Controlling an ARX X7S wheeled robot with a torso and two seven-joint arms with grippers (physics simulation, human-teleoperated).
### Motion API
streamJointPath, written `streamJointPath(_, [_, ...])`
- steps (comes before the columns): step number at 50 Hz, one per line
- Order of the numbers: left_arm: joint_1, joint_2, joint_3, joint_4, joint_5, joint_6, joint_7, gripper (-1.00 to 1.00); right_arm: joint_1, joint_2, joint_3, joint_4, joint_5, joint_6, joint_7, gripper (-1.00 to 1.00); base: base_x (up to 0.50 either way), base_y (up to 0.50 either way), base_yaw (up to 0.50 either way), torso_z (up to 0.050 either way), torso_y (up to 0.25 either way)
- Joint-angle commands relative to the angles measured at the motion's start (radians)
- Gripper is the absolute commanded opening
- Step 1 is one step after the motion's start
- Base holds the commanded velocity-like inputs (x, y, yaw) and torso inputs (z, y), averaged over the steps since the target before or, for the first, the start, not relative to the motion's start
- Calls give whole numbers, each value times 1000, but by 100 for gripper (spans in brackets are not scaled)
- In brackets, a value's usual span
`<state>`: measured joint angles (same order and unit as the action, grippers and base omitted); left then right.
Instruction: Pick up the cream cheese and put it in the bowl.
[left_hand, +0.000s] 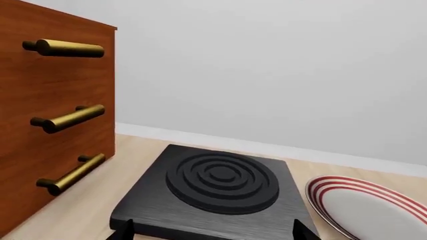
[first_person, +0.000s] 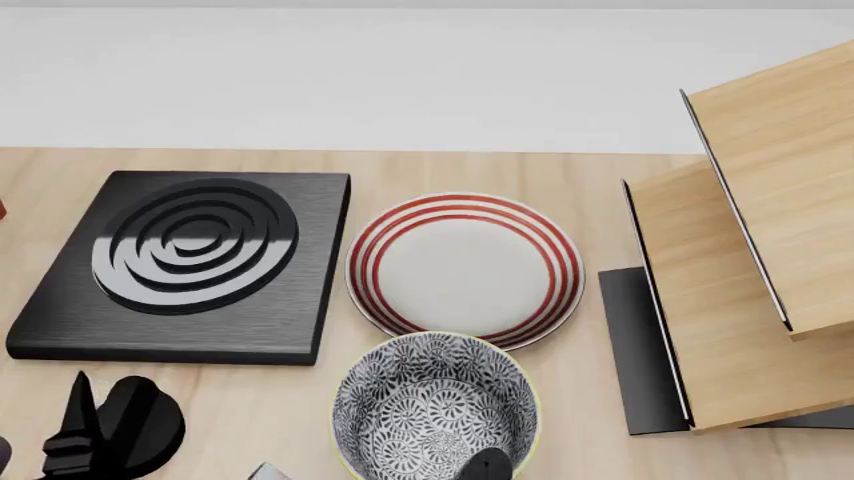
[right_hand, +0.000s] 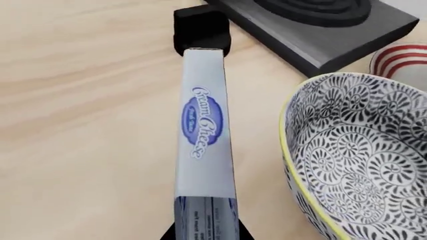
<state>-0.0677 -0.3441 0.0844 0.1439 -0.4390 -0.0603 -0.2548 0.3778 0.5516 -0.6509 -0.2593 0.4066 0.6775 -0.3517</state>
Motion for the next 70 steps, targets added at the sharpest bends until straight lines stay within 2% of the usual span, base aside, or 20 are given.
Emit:
streamJointPath(1, [0,-1,3,0,-1,3,-2,100,-16,19,43,-103,33,11,20,-100,0,0,0,0,0])
streamJointPath(20, [-8,-5,5,-10,-8,-1,-4,100,-23,36,84,-244,80,75,77,-100,0,0,0,0,1])
streamJointPath(31, [-3,-11,0,-3,-15,2,-6,100,-4,39,192,-319,168,146,138,-100,0,0,0,0,0])
streamJointPath(56, [2,-12,5,-3,-16,12,-10,100,49,10,325,-311,281,225,213,-100,0,0,0,0,0])
streamJointPath(70, [0,-14,9,-1,-16,12,-14,100,163,-32,431,-187,367,381,312,-100,0,0,0,0,1])
